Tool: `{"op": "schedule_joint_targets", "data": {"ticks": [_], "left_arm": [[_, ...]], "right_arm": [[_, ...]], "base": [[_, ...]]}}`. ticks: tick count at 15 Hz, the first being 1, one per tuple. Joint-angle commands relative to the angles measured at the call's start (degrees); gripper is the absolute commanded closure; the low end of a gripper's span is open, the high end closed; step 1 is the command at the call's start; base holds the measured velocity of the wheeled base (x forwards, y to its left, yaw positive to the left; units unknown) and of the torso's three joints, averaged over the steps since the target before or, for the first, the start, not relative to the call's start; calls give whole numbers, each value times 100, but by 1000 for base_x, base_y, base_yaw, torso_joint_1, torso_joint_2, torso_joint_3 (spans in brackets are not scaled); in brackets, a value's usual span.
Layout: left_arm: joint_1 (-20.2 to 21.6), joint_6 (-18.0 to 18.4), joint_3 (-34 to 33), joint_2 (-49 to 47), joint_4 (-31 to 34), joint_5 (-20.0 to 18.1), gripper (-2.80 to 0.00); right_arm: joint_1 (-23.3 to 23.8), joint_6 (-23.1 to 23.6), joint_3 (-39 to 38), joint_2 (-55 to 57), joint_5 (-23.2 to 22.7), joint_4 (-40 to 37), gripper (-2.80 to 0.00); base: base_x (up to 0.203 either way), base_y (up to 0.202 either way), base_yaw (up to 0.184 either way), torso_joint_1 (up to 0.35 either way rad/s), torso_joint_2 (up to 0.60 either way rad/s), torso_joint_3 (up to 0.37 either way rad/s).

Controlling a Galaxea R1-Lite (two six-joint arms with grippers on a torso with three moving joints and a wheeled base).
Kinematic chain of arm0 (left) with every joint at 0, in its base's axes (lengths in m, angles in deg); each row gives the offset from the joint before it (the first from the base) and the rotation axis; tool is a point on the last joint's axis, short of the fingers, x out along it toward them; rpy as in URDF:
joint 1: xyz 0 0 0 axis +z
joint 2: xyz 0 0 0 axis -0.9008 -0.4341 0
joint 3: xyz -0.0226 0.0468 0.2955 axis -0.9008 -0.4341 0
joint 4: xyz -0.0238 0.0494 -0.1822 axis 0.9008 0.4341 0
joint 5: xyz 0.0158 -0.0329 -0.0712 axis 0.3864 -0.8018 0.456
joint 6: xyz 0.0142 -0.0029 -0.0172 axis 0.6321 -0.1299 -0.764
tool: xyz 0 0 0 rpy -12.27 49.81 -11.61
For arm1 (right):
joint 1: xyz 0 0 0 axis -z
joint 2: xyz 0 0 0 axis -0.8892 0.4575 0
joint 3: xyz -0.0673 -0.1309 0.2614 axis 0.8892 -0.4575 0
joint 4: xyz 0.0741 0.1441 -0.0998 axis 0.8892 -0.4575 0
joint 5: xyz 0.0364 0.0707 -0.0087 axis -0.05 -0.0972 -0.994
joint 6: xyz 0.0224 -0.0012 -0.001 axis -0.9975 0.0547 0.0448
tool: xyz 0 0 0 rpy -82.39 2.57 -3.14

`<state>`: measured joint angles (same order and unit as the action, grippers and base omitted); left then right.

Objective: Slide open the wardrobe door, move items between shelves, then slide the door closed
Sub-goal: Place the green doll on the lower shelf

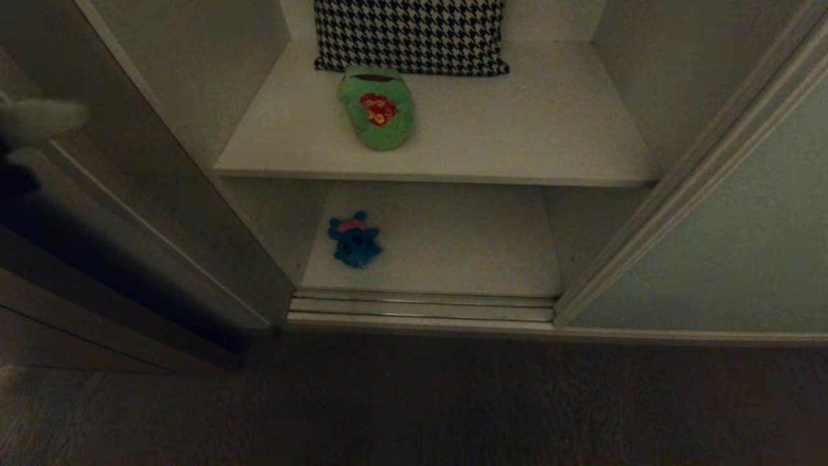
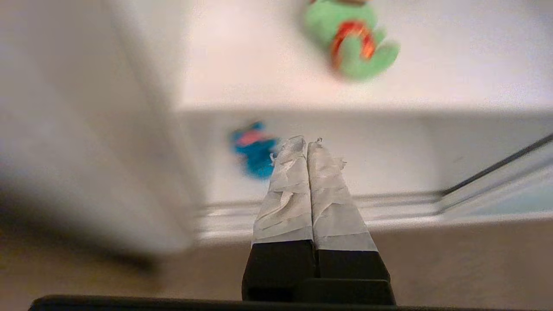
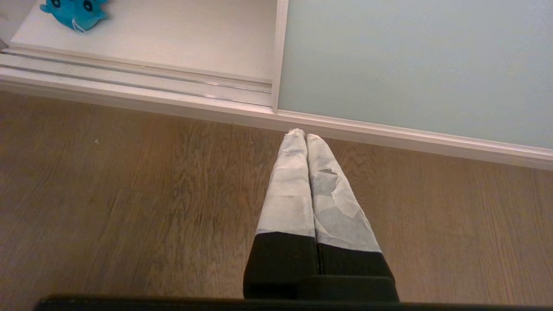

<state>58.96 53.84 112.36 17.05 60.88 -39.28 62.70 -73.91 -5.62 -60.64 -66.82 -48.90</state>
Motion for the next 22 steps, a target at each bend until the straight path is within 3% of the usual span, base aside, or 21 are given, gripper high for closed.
{"op": "schedule_joint_targets", "data": {"ticks": [1,3,6,8,11,13,16,22], "left_arm": [[-313,-249,1064,-1933,-34,-24,0],[-607,-593,1855,-3004,-86,63,0],[-991,-1140,2855,-4281,-117,701,0],[-1135,-1787,3669,-4761,-36,940,0],[-1231,-2353,4691,-5349,149,1077,0],[-1286,-2518,4867,-5619,137,1166,0],[-1289,-3200,4874,-5522,-67,1193,0],[-1368,-3051,4882,-5252,-270,1124,0]], "right_arm": [[-1,6,0,-6,-2,1,0],[-1,6,0,-6,-2,1,0],[-1,6,0,-6,-2,1,0],[-1,6,0,-6,-2,1,0],[-1,6,0,-6,-2,1,0],[-1,6,0,-6,-2,1,0],[-1,6,0,-6,-2,1,0],[-1,6,0,-6,-2,1,0]], "base": [[0,0,0,0,0,0],[0,0,0,0,0,0],[0,0,0,0,0,0],[0,0,0,0,0,0],[0,0,0,0,0,0],[0,0,0,0,0,0],[0,0,0,0,0,0],[0,0,0,0,0,0]]}}
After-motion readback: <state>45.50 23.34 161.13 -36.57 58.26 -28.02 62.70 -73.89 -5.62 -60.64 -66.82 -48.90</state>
